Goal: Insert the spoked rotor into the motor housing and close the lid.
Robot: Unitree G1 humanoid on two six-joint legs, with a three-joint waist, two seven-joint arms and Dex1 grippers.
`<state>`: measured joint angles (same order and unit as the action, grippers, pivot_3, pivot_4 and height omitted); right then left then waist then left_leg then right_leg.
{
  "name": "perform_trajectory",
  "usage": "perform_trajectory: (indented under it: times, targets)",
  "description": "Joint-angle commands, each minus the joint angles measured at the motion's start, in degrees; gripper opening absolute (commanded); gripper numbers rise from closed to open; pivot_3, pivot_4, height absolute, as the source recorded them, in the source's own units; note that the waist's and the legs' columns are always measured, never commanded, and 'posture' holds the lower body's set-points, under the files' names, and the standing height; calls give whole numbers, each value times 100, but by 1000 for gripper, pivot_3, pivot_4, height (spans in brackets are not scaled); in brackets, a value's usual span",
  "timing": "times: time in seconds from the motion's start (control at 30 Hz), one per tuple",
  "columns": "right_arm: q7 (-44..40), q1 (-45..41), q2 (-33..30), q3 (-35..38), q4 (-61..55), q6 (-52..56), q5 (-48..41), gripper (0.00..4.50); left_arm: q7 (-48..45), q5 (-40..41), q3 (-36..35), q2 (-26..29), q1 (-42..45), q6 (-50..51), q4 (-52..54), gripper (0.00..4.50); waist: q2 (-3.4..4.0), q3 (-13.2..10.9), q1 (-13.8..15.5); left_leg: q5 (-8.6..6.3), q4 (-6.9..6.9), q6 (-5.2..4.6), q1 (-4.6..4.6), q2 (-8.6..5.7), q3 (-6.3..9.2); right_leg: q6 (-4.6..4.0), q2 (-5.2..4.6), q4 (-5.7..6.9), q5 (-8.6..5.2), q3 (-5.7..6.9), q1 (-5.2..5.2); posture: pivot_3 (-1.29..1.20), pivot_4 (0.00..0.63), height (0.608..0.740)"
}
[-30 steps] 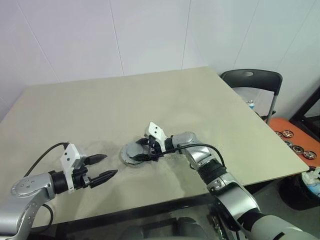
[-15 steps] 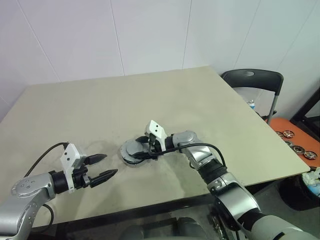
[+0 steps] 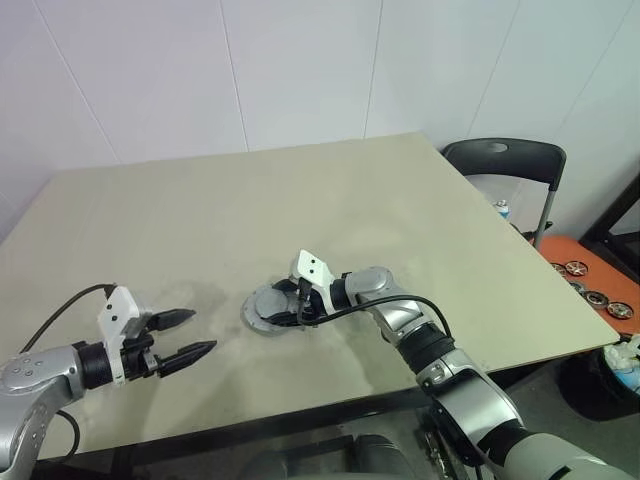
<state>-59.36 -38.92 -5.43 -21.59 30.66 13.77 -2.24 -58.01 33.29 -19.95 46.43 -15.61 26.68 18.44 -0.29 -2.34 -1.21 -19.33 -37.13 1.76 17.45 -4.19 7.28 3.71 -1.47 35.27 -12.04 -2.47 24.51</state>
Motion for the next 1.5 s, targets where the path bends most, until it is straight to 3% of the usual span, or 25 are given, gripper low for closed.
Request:
perform_trajectory:
  times: [0.03, 0.4, 1.13, 1.5]
  targets:
    - [54, -75, 78, 16, -32, -106, 9, 3245, -47, 18, -188, 69, 23, -97, 66, 4030, 0, 0, 0, 0, 0, 0, 0, 0, 0, 0, 0, 1, 0, 0, 0, 0, 0, 740]
    - [142, -148, 183, 148, -80, 197, -101, 3245, 46, 33, -66, -83, 19, -61, 178, 4030, 0, 0, -3, 0, 0, 0, -1, 1, 0, 0, 0, 4, 0, 0, 1, 0, 0, 740]
    - [268, -12, 38, -178, 581, -679, 442, 3245, 142, 35, -12, -156, 94, -35, 207, 4030, 1, 2, -127, 0, -2, 0, -6, 0, 0, 0, -1, 6, 0, 0, -5, 0, 0, 740]
    - [-223, 47, -71, -469, 735, -432, 519, 3245, 230, 34, -7, -197, 98, -68, 218, 4030, 14, 38, -122, 0, -3, 0, -16, -1, 1, 0, -2, 5, 0, -1, -18, 0, 0, 740]
